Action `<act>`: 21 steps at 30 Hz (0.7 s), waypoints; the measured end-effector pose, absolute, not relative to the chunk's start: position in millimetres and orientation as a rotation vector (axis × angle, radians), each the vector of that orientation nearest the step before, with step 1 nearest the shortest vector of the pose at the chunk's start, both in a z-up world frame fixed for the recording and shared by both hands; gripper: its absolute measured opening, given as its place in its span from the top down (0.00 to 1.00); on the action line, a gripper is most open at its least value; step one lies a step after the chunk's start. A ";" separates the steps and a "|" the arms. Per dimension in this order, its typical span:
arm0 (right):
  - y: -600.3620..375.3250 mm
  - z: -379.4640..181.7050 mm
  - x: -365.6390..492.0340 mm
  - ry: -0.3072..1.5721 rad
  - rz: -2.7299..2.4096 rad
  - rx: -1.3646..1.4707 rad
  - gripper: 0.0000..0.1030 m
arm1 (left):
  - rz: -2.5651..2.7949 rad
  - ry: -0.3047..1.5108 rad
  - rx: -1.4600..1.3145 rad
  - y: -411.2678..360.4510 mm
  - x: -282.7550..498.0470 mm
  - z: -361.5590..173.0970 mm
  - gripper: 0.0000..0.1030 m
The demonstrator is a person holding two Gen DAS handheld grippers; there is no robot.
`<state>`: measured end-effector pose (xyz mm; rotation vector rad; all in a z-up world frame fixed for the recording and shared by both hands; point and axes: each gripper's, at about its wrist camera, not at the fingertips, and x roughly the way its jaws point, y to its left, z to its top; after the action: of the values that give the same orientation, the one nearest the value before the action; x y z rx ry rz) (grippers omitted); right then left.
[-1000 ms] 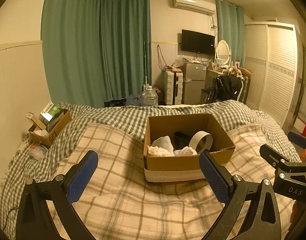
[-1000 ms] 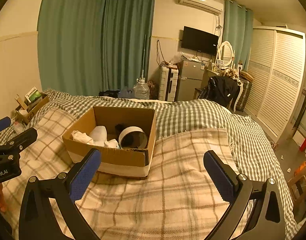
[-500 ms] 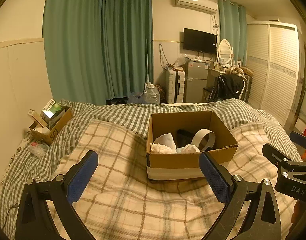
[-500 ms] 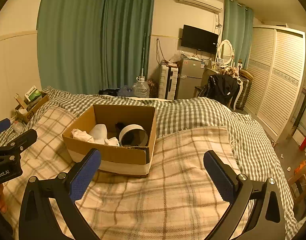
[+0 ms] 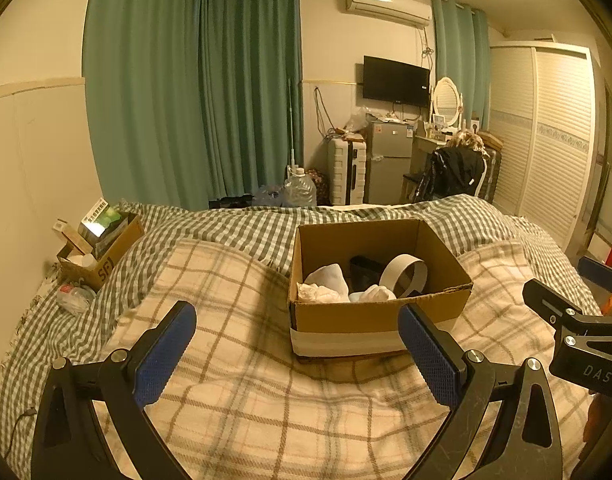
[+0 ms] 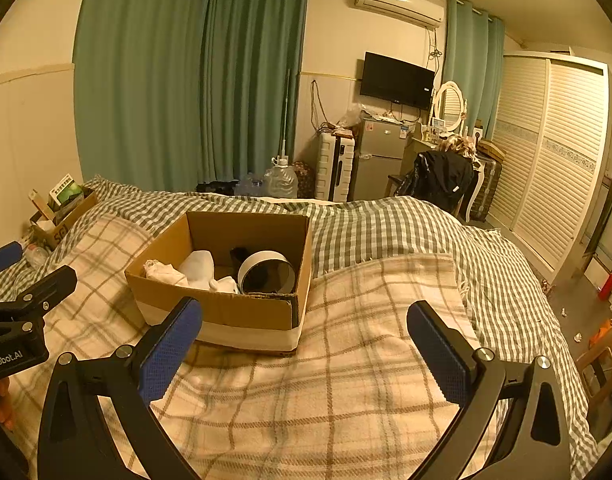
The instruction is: Organize objects
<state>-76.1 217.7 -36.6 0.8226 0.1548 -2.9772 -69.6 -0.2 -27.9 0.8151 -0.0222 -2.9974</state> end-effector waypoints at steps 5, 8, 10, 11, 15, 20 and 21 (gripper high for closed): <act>217.9 -37.7 -77.0 0.150 -2.975 0.826 0.00 | -2.999 0.002 0.821 -0.9 -69.3 -30.3 0.00; 217.5 -38.3 -78.2 0.153 -2.975 0.829 0.00 | -2.996 -0.014 0.823 0.4 -70.2 -30.8 0.00; 217.5 -38.5 -78.3 0.154 -2.976 0.827 0.00 | -2.999 -0.028 0.828 1.4 -70.8 -31.0 0.00; 217.6 -38.8 -78.5 0.155 -2.976 0.828 0.00 | -2.998 -0.033 0.835 1.9 -71.3 -31.5 0.00; 217.7 -40.0 -79.2 0.157 -2.977 0.828 0.00 | -3.000 -0.025 0.855 1.7 -71.8 -32.1 0.00; 217.6 -39.9 -79.0 0.157 -2.977 0.830 0.00 | -2.994 -0.010 0.841 0.6 -71.0 -32.0 0.00; 217.5 -40.2 -79.5 0.157 -2.977 0.832 0.00 | -2.993 -0.009 0.840 0.3 -71.0 -32.1 0.00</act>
<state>-79.5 217.5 -40.2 0.8317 0.1575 -2.9771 -71.0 0.3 -32.1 0.8401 -0.0090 -2.9928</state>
